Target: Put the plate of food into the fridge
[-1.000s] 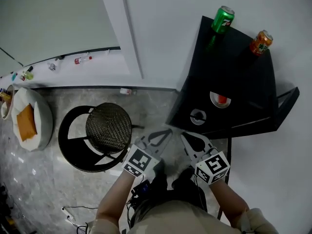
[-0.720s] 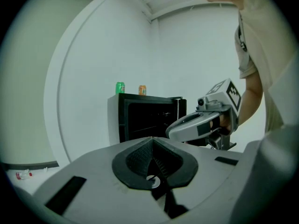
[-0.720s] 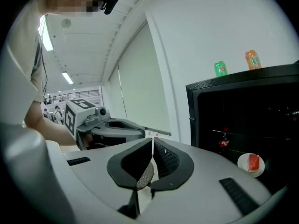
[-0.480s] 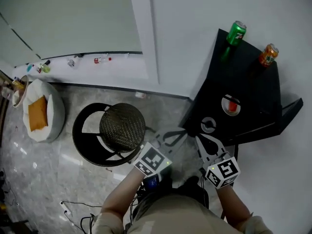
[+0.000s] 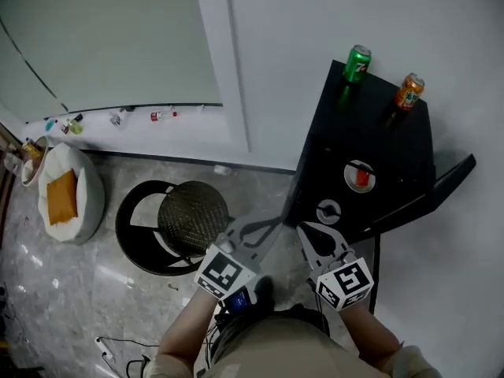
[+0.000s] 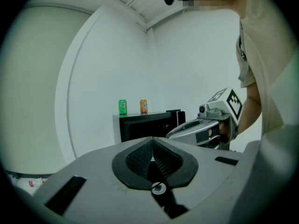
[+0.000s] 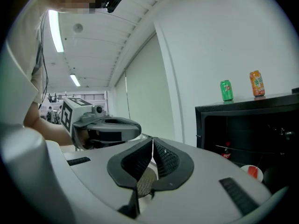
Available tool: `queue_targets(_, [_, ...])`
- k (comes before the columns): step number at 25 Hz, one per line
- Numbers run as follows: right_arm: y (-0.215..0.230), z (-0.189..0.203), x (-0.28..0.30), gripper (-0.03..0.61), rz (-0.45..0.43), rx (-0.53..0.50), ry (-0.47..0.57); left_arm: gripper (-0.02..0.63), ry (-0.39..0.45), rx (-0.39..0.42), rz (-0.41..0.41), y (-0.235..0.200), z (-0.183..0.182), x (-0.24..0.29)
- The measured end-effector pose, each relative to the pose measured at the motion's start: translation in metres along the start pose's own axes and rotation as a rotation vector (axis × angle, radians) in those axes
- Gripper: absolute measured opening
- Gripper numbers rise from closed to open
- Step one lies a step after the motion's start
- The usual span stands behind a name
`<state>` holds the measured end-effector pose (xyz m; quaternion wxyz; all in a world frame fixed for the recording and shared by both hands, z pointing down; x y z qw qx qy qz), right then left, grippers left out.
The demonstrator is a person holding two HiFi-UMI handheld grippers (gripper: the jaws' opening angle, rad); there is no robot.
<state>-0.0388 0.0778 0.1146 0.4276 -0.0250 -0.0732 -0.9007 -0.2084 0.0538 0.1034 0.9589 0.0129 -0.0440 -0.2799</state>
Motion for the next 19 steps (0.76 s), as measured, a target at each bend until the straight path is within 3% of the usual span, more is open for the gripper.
queue_targets(8, [-0.008,-0.009,-0.061,0.023,-0.051,-0.007,0.014,0.012,0.015,0.021,-0.035,0.051,-0.027,0.003])
queue_targets(14, [-0.013,-0.01,-0.096,0.023,-0.092,-0.007,0.037,0.012,0.008,0.089,-0.052,0.092,-0.042,0.008])
queue_targets(19, [-0.011,-0.009,-0.126,0.023,-0.091,0.017,0.028,0.012,-0.014,0.083,-0.031,0.13,-0.046,0.017])
Point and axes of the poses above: the fingertips, and each gripper's own axes: x forward along the fingers, y to its right, z out of its underside, the point moved 9 cm from there along -x, backward along the fingers, and after that the axes turned 5 degrees about y, right-handed, at the moved point
